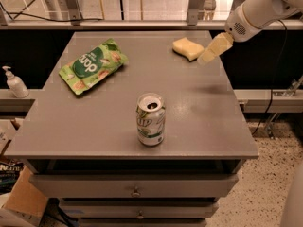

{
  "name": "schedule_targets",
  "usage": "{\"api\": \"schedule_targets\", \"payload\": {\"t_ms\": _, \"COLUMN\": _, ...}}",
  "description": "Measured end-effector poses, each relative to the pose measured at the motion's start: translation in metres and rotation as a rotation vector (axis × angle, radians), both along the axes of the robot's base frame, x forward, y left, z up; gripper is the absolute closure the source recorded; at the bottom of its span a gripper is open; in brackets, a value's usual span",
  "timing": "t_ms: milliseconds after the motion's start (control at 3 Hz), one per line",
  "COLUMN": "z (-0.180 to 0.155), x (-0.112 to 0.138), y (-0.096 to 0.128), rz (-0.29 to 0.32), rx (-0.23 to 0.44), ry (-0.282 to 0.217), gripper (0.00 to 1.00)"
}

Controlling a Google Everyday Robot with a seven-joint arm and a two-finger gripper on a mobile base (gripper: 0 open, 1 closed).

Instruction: Pick sponge

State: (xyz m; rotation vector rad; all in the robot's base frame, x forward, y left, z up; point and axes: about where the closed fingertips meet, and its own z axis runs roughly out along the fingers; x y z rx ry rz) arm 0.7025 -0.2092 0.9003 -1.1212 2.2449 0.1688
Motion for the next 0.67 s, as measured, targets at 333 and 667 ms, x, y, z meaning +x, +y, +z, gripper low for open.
{"api": "schedule_targets", "payload": {"t_ms": 333, "z": -0.016, "x": 0.030, "y": 0.011, "rz": -0.013, "rx": 0.052, "ry": 0.005, "gripper": 0.00}}
{"api": "schedule_targets", "payload": {"t_ms": 667, "z": -0.031, "x": 0.059, "y": 0.017, "rz": -0.033, "rx": 0.078, "ry": 0.007, "gripper": 0.00}}
